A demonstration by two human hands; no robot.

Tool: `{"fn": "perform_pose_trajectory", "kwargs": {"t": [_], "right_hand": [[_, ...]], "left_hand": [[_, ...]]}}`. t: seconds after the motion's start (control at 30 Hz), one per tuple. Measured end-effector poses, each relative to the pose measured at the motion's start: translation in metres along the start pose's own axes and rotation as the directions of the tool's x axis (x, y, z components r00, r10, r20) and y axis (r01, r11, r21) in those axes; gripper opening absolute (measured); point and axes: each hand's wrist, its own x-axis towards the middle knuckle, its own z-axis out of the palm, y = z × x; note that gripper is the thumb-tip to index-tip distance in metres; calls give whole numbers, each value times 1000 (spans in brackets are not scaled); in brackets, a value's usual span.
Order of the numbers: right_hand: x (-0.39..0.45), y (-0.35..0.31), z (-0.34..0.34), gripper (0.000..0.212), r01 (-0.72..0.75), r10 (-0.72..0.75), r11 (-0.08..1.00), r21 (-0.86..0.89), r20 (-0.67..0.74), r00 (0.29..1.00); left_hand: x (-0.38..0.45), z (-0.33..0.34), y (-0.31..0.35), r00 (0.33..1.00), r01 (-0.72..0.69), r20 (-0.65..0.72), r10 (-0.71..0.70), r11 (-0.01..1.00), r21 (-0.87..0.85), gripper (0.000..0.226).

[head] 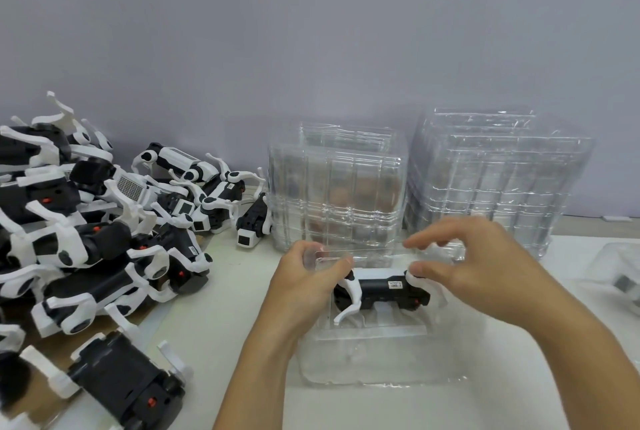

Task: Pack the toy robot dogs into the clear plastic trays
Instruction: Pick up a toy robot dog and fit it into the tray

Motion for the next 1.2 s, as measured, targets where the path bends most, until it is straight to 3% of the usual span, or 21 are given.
{"fn": "perform_pose_trajectory", "kwargs": {"t": [0.27, 0.57, 0.73, 0.87, 1.03, 1.2], "right_hand": [[-5, 12, -6, 23, -145, 143, 989, 7, 145, 979], [0, 14, 7, 23, -188, 187, 981, 38, 23, 982], [1, 15, 8, 19, -202, 201, 979, 34, 30, 979], [-1, 11, 2, 18, -141, 142, 990, -20, 65, 988], [1, -7, 12, 21, 56, -56, 998, -9, 7, 998], [1, -31, 42, 42, 150, -152, 988, 28, 136, 979]], "left_hand": [[1, 0, -1, 1000, 1, -15, -1, 1000, -21, 38], [4, -2, -5, 1000, -12, -6, 12, 1000, -7, 40], [4, 1, -4, 1000, -8, -23, 8, 1000, -27, 37], [3, 2, -3, 999, -7, -42, 6, 999, -36, 35], [2, 3, -2, 999, -19, -32, 18, 999, -48, 30], [2, 5, 0, 998, -27, -62, 23, 998, -60, 6]]}}
